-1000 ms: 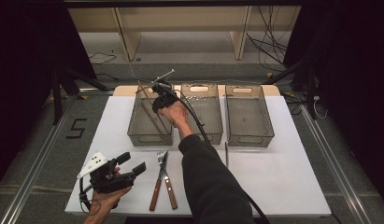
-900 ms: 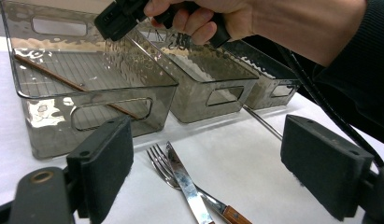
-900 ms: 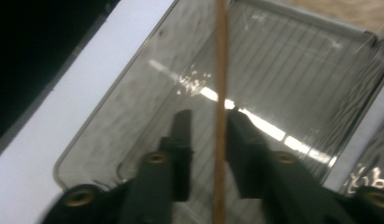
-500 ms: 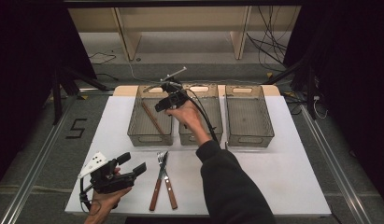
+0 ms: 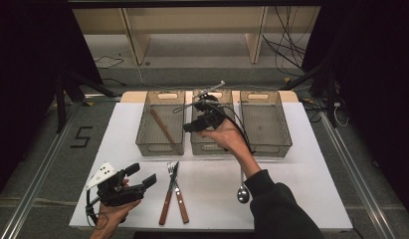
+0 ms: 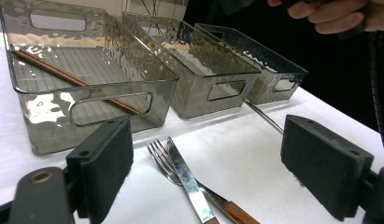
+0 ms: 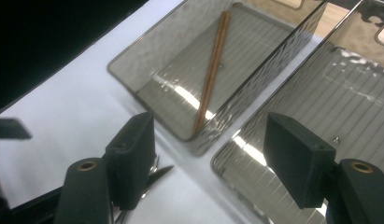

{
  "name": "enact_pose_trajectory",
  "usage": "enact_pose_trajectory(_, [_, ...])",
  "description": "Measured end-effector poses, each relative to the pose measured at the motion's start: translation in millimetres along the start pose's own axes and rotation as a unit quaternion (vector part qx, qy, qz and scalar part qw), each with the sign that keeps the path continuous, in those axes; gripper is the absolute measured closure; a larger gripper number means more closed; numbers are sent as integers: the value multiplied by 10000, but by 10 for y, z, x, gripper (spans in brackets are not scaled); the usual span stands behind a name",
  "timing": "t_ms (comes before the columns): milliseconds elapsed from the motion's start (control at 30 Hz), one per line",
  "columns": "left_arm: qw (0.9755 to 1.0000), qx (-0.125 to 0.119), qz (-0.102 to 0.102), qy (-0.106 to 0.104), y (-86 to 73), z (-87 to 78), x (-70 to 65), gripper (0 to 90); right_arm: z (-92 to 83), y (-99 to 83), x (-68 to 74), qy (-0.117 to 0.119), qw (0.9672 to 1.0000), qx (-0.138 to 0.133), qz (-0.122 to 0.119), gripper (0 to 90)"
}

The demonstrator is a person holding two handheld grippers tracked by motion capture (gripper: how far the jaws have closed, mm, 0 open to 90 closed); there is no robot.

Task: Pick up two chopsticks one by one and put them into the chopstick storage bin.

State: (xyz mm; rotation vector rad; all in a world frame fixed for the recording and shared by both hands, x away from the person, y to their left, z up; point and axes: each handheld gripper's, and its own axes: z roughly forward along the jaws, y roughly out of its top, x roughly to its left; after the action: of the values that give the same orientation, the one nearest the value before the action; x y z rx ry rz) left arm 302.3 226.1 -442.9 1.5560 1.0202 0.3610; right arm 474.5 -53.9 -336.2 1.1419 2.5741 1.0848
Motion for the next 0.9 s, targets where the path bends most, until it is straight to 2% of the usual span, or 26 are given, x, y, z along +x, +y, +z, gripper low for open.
enact_pose_trajectory(167, [10000, -8, -2, 4, -3, 1, 1, 165, -108, -127, 4, -20, 10000, -8, -22, 335])
enact_pose_trajectory(300, [10000, -8, -3, 4, -5, 5, 1, 164, -163, -240, -22, -136, 9999, -31, -63, 333])
enact_pose_trajectory(467, [10000, 1, 3, 9, -6, 8, 2, 165, -249, -416, -27, -16, 9999, -92, -70, 333])
enact_pose_trajectory(700, [10000, 16, -8, 18, -10, 15, 1, 165, -329, -697, 41, 162, 9996, -141, -155, 330])
enact_pose_trajectory(900, [10000, 44, 22, 25, -12, 17, -3, 164, -299, -970, 92, 278, 9995, -12, -175, 337])
